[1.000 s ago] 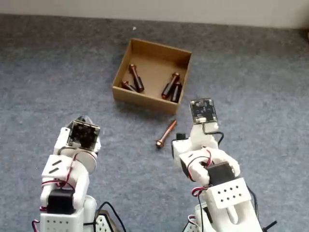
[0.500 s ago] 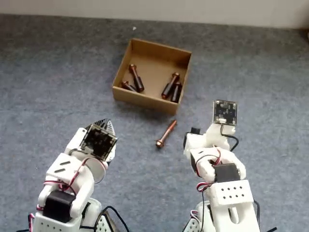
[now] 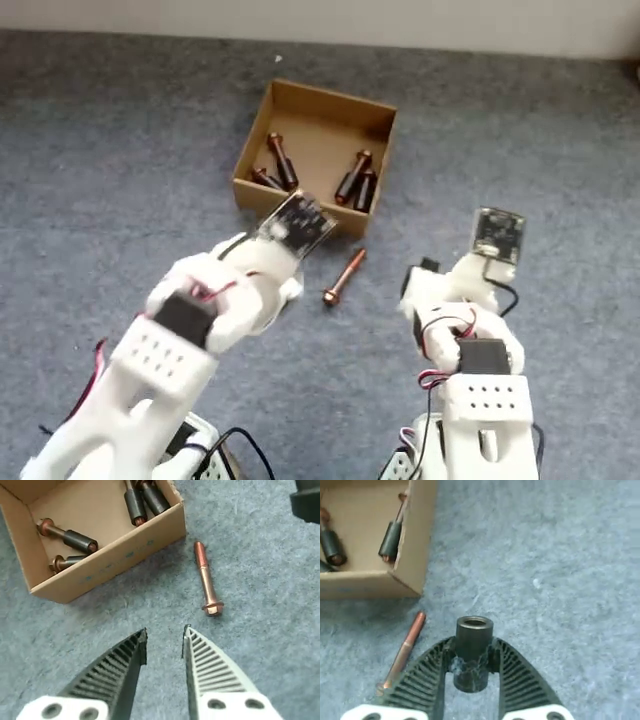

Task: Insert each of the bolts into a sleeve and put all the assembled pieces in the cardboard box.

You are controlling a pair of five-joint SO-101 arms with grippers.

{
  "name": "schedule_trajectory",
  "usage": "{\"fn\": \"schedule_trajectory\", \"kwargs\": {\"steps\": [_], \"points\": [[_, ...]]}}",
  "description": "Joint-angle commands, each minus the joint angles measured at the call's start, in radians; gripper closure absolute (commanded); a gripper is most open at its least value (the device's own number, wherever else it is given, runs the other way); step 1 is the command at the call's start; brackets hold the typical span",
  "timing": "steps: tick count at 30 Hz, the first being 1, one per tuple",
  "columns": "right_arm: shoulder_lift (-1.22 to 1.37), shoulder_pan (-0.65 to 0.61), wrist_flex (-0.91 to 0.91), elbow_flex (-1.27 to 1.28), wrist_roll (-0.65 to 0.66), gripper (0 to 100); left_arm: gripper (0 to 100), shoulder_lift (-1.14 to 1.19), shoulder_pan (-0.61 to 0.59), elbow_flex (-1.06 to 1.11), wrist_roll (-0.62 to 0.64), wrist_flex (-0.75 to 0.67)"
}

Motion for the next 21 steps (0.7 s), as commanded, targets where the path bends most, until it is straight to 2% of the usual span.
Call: {"fn": "schedule_trajectory", "kwargs": {"steps": [1, 8, 15, 21], "points": [[-0.024, 0.074, -0.067, -0.012, -0.038, 99.4, 85, 0.217, 0.051, -0.143, 0.055, -0.078], [-0.024, 0.113, -0.070, -0.012, -0.040, 99.4, 86, 0.509, 0.130, -0.232, 0.140, -0.236], [-0.024, 0.111, -0.070, -0.012, -0.040, 99.4, 86, 0.760, 0.188, -0.386, 0.172, -0.244], [-0.024, 0.111, -0.070, -0.012, -0.040, 99.4, 86, 0.940, 0.186, -0.499, 0.172, -0.247]]}}
